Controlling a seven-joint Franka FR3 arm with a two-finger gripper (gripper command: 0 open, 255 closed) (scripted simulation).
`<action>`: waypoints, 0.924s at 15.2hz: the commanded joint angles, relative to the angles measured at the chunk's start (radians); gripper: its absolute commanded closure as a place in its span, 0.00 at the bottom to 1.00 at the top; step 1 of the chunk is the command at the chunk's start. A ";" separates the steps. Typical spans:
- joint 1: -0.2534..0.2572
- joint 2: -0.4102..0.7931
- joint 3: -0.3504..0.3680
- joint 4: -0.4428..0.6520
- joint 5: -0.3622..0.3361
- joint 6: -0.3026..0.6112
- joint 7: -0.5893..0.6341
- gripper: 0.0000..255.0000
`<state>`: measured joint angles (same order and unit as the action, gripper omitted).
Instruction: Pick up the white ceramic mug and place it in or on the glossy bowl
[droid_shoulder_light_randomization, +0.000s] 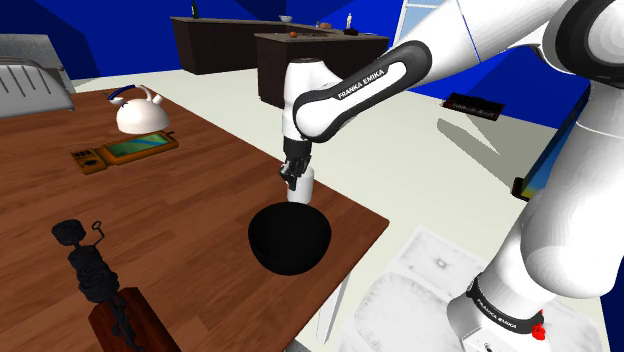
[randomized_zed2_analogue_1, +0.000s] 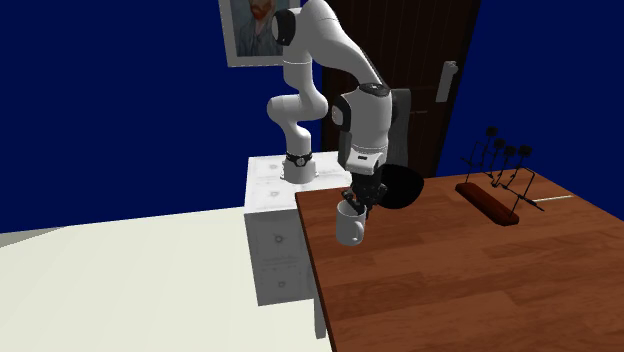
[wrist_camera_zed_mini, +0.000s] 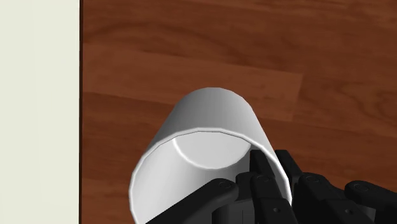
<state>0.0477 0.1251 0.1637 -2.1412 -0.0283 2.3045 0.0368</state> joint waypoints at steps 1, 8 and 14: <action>0.000 0.000 0.000 0.000 0.000 0.000 0.000 1.00; -0.001 -0.022 0.001 0.016 0.005 -0.038 -0.004 1.00; -0.002 -0.061 0.001 0.053 0.014 -0.114 -0.010 1.00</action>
<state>0.0458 0.0722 0.1652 -2.0924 -0.0156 2.2030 0.0285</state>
